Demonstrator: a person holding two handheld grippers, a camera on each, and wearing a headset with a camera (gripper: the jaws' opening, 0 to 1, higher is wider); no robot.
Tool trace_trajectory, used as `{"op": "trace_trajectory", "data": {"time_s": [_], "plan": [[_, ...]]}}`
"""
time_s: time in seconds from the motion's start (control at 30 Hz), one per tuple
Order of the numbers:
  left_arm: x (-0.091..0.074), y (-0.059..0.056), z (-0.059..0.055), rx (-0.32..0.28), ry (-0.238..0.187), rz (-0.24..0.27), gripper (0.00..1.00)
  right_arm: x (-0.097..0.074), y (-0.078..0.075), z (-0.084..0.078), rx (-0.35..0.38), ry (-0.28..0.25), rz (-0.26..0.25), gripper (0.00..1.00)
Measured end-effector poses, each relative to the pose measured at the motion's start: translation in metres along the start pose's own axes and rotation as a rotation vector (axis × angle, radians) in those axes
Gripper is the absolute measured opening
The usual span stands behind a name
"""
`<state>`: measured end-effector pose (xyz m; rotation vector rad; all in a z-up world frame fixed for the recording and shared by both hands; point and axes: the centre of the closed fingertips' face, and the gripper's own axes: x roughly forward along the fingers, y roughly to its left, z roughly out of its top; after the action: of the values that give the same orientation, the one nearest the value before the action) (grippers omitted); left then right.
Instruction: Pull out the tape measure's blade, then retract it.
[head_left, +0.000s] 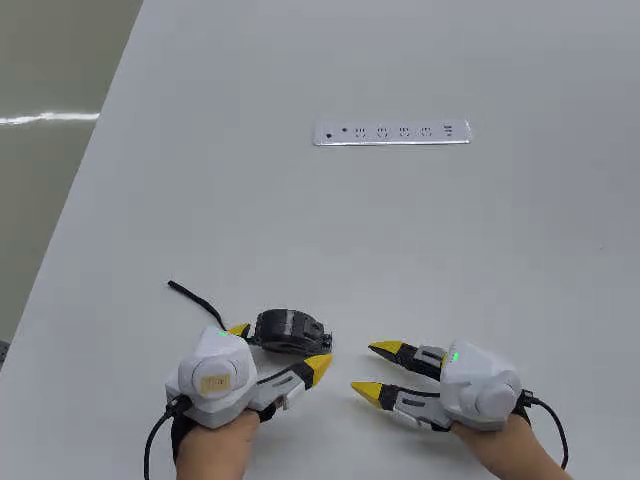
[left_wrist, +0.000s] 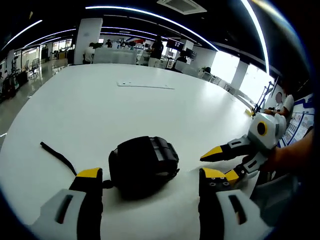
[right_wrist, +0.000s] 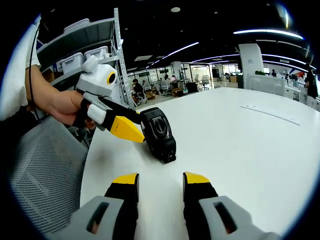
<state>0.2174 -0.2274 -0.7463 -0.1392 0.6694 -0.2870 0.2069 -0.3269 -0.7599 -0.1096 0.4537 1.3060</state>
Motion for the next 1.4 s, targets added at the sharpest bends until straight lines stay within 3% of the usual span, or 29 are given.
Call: {"op": "trace_trajectory", "data": {"time_s": [0.17, 0.57, 0.9, 1.03, 1.4], "plan": [[-0.004, -0.001, -0.005, 0.005, -0.004, -0.017, 0.77, -0.009, -0.001, 0.0, 0.009, 0.002, -0.028, 0.36], [-0.018, -0.004, -0.003, 0.032, -0.038, -0.067, 0.78, -0.027, 0.0, 0.005, 0.015, 0.001, -0.092, 0.37], [-0.033, 0.001, -0.008, 0.049, -0.039, -0.103, 0.78, -0.042, 0.001, 0.006, -0.002, 0.021, -0.122, 0.4], [-0.038, 0.005, -0.012, 0.022, -0.037, -0.104, 0.77, -0.046, 0.0, 0.007, -0.006, 0.025, -0.138, 0.41], [-0.055, 0.002, -0.018, 0.04, -0.031, -0.156, 0.78, -0.061, 0.002, 0.008, 0.009, 0.014, -0.173, 0.45]]}}
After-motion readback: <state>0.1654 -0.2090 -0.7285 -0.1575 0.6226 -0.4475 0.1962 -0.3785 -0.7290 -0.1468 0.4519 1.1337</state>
